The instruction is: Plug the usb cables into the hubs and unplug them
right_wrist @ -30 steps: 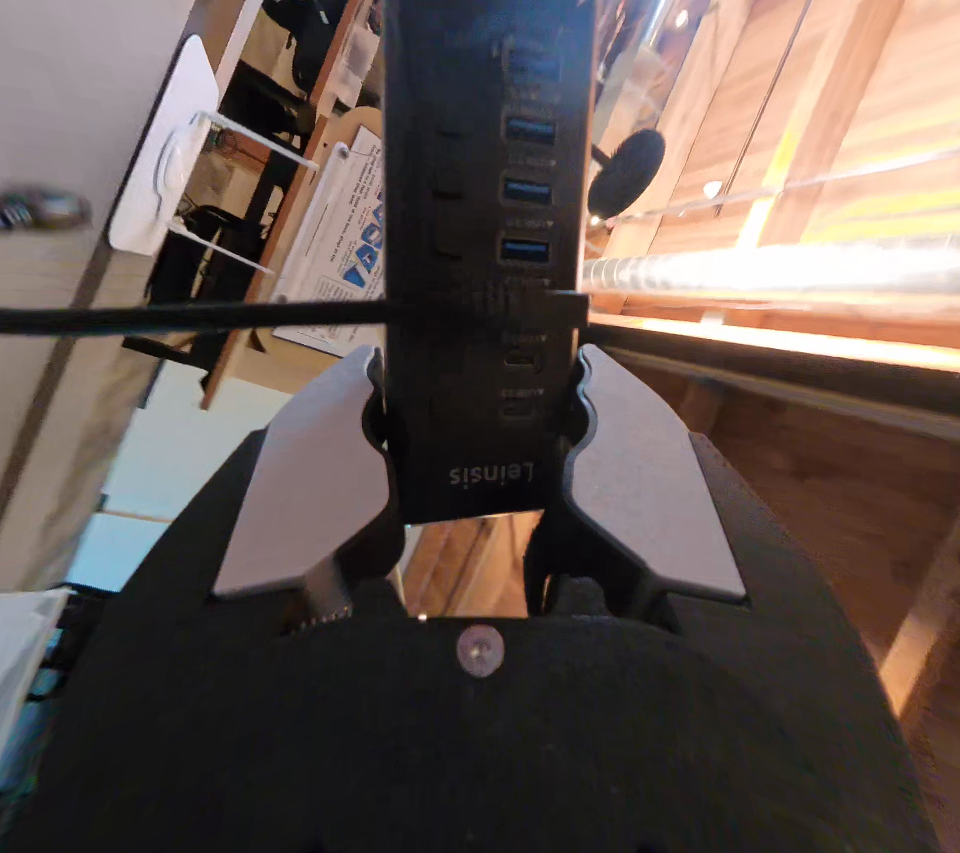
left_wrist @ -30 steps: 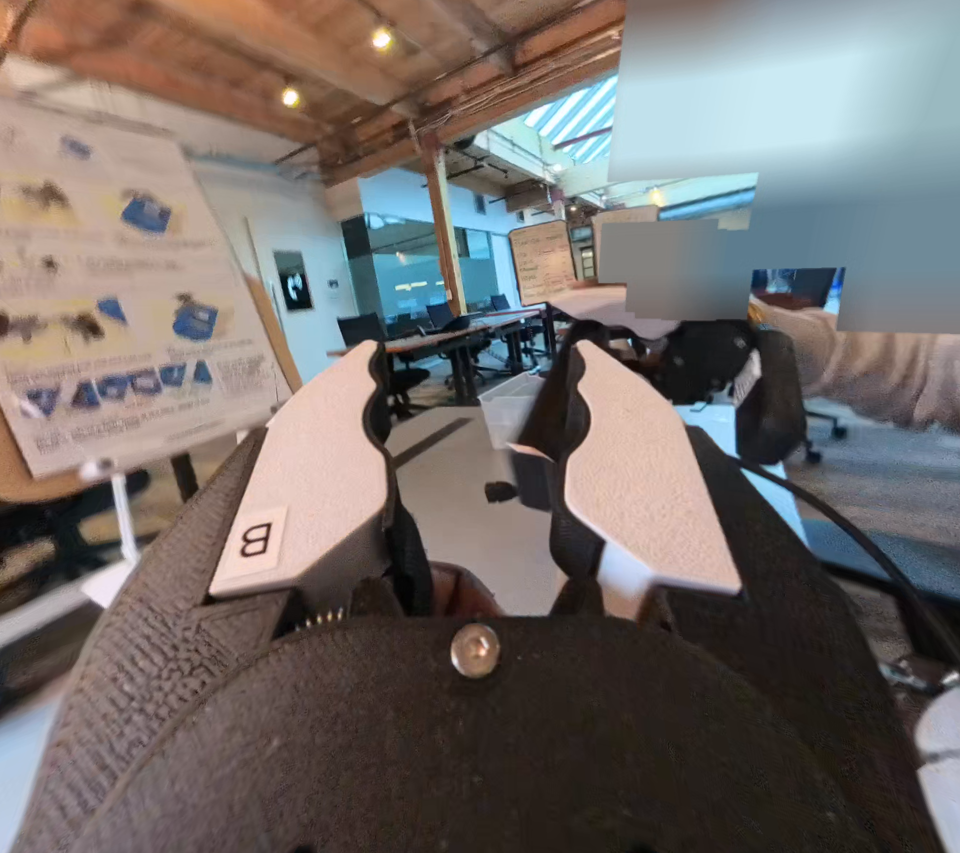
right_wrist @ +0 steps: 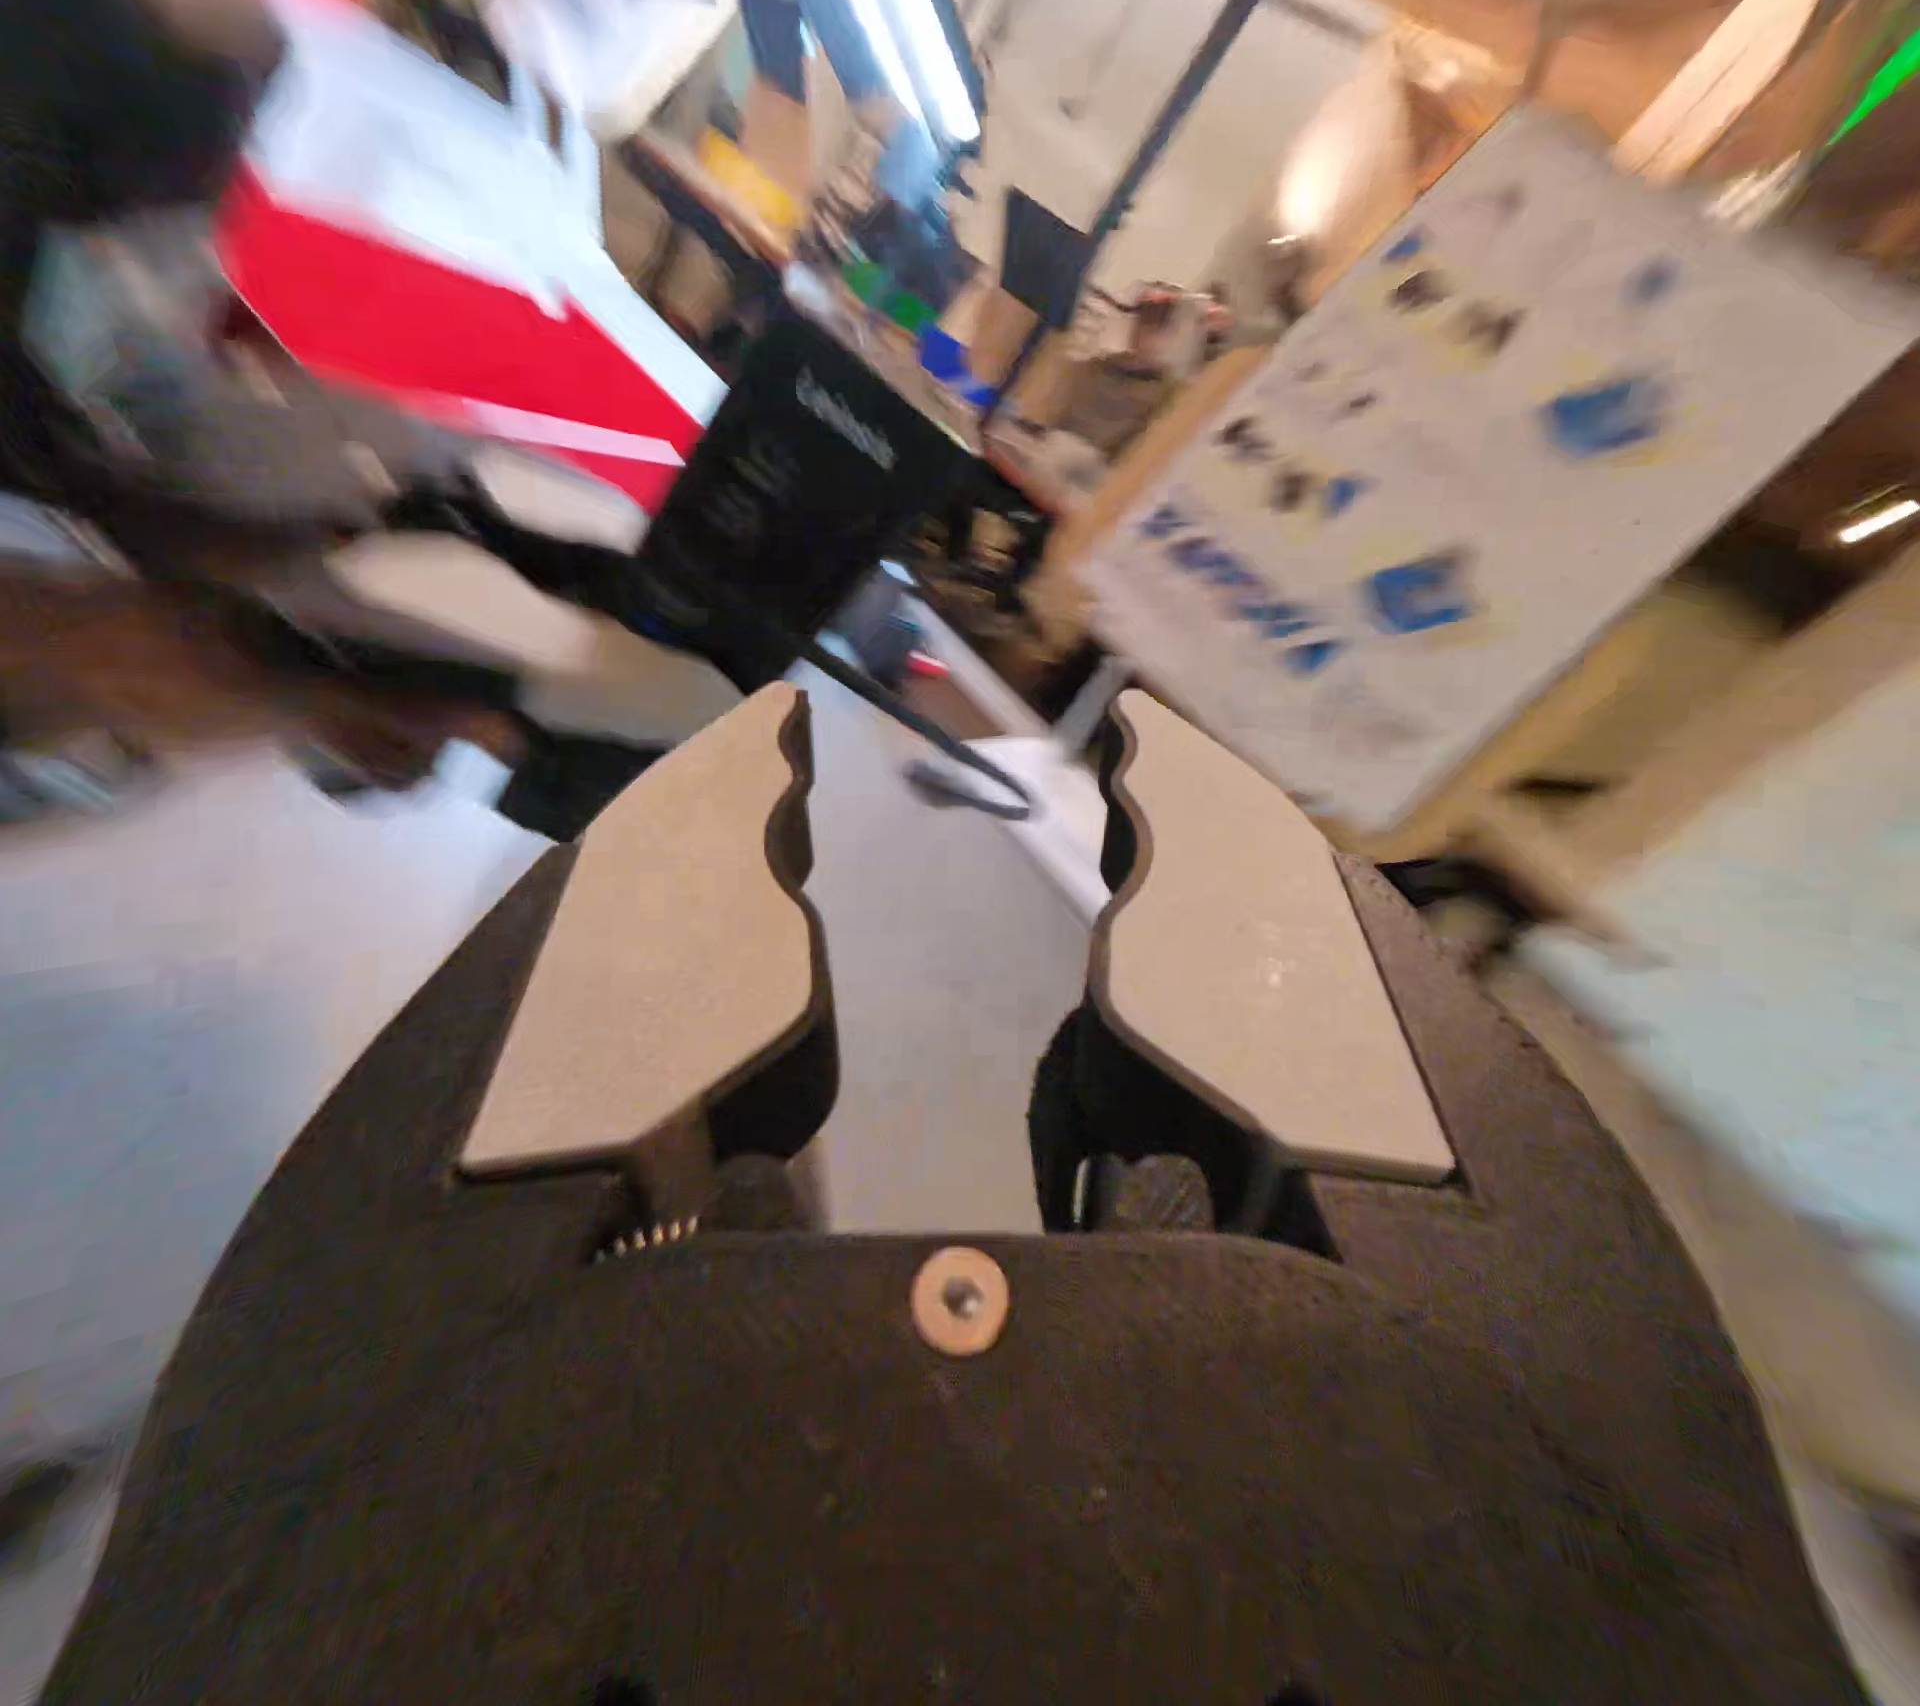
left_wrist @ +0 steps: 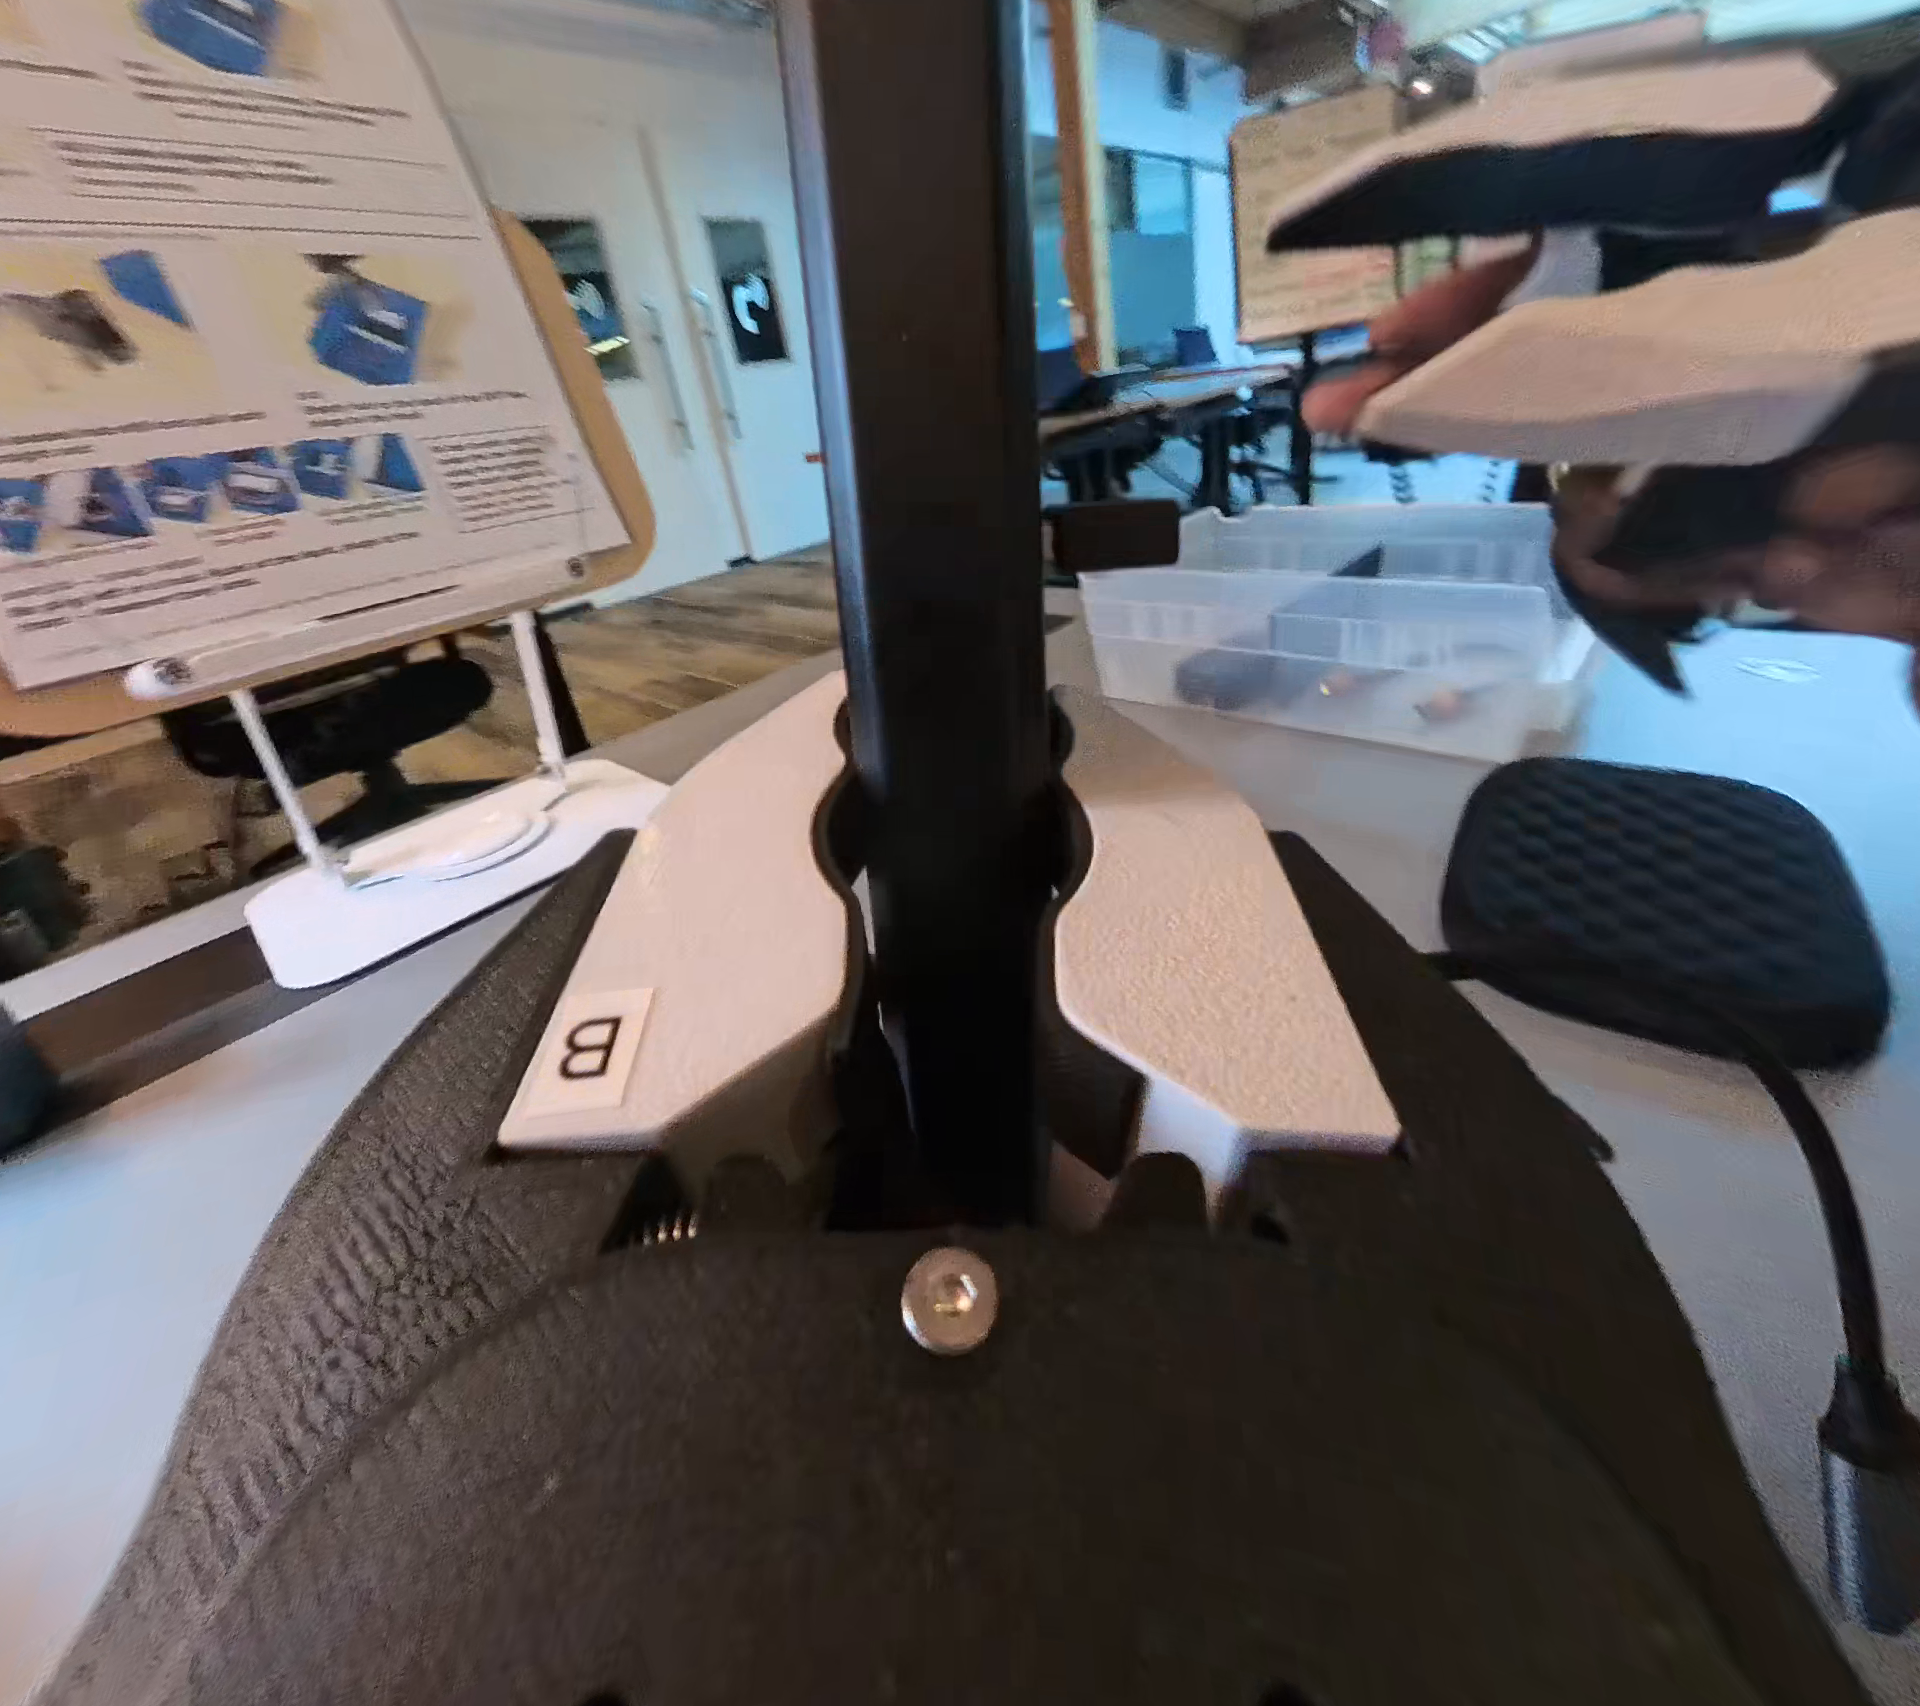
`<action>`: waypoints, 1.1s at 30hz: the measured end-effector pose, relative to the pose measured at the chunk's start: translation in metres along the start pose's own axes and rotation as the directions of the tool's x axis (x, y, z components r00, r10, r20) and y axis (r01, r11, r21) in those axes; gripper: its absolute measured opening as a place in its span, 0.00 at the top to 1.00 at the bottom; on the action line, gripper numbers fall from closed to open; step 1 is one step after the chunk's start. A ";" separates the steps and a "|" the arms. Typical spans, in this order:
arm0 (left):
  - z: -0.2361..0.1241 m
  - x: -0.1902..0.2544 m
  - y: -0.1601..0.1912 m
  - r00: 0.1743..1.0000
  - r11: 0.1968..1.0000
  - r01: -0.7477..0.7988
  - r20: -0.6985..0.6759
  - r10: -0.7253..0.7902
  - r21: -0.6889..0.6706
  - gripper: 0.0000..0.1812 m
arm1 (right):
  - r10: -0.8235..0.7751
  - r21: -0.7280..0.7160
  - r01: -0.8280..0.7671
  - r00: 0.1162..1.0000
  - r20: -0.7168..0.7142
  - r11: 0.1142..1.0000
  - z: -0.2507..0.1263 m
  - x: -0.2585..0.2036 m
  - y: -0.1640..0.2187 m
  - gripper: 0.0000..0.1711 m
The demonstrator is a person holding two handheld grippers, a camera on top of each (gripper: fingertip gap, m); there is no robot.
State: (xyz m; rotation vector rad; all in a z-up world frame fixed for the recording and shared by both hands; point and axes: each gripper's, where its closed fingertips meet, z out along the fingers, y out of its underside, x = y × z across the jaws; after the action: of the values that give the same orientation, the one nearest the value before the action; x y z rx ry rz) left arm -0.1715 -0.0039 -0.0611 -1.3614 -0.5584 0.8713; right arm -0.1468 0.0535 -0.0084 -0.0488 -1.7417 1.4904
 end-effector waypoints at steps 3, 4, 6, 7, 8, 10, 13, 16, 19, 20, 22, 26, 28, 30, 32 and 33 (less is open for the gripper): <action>0.001 0.008 0.012 0.998 1.000 -0.020 0.059 0.019 0.012 0.84 | 0.307 0.030 -0.311 0.947 0.096 0.950 0.013 -0.021 -0.003 0.63; 0.002 0.011 0.015 0.997 1.000 -0.028 0.066 0.027 0.009 0.84 | 0.336 0.010 -0.339 0.935 0.115 0.941 0.020 -0.025 -0.002 0.60; 0.003 0.018 0.018 0.996 0.999 -0.050 0.070 0.049 0.014 0.84 | 0.387 -0.034 -0.387 0.906 0.169 0.921 0.033 -0.035 -0.002 0.56; 0.004 0.021 0.020 0.996 0.998 -0.063 0.067 0.062 0.011 0.84 | 0.425 -0.044 -0.425 0.882 0.202 0.904 0.038 -0.040 -0.005 0.53; 0.005 0.022 0.022 0.995 0.997 -0.075 0.073 0.075 0.002 0.84 | 0.447 -0.057 -0.445 0.871 0.205 0.894 0.043 -0.042 -0.005 0.58; 0.005 0.019 0.025 0.993 0.996 -0.084 0.084 0.085 -0.010 0.84 | 0.420 -0.066 -0.415 0.896 0.146 0.908 0.050 -0.036 0.000 0.64; 0.004 0.017 0.026 0.991 0.992 -0.117 0.061 0.120 -0.037 0.83 | 0.403 -0.062 -0.399 0.904 0.140 0.915 0.052 -0.038 -0.002 0.65; 0.007 0.019 0.027 0.990 0.984 -0.143 -0.001 0.143 -0.103 0.76 | 0.357 -0.099 -0.344 0.915 0.190 0.934 0.053 -0.052 -0.002 0.65; 0.006 0.012 0.029 0.993 0.986 -0.112 0.017 0.114 -0.124 0.81 | 0.302 -0.101 -0.288 0.938 0.172 0.952 0.056 -0.059 0.000 0.65; 0.005 0.007 0.028 0.992 0.987 -0.117 0.043 0.123 -0.109 0.83 | 0.304 -0.087 -0.293 0.936 0.178 0.952 0.056 -0.060 -0.002 0.65; 0.002 0.004 0.026 0.995 0.993 -0.079 0.052 0.083 -0.083 0.83 | 0.330 -0.045 -0.328 0.922 0.201 0.944 0.053 -0.059 -0.006 0.67; -0.004 -0.013 0.027 0.986 0.987 0.158 0.061 -0.155 -0.036 0.84 | 0.437 0.087 -0.445 0.894 0.102 0.891 0.030 -0.037 -0.001 0.66; -0.004 -0.018 0.030 0.941 0.941 0.339 0.004 -0.339 -0.025 0.84 | 0.498 0.128 -0.510 0.859 0.115 0.851 0.017 -0.044 0.008 0.73; -0.004 -0.020 0.037 0.903 0.902 0.428 -0.023 -0.429 -0.052 0.84 | 0.455 0.162 -0.469 0.882 0.121 0.868 0.009 -0.056 0.015 0.81; -0.003 -0.015 0.046 0.905 0.902 0.420 -0.032 -0.425 -0.101 0.83 | 0.269 0.177 -0.276 0.961 0.060 0.945 0.004 -0.063 0.018 0.89; -0.002 -0.011 0.049 0.906 0.902 0.413 -0.046 -0.421 -0.126 0.84 | 0.124 0.163 -0.126 0.992 0.020 0.979 0.004 -0.065 0.019 0.90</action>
State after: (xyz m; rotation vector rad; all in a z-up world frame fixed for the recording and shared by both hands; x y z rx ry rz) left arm -0.1862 -0.0145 -0.1078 -1.3022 -0.8183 0.4434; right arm -0.1150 0.0220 -0.0598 -0.0671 -1.6434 1.7234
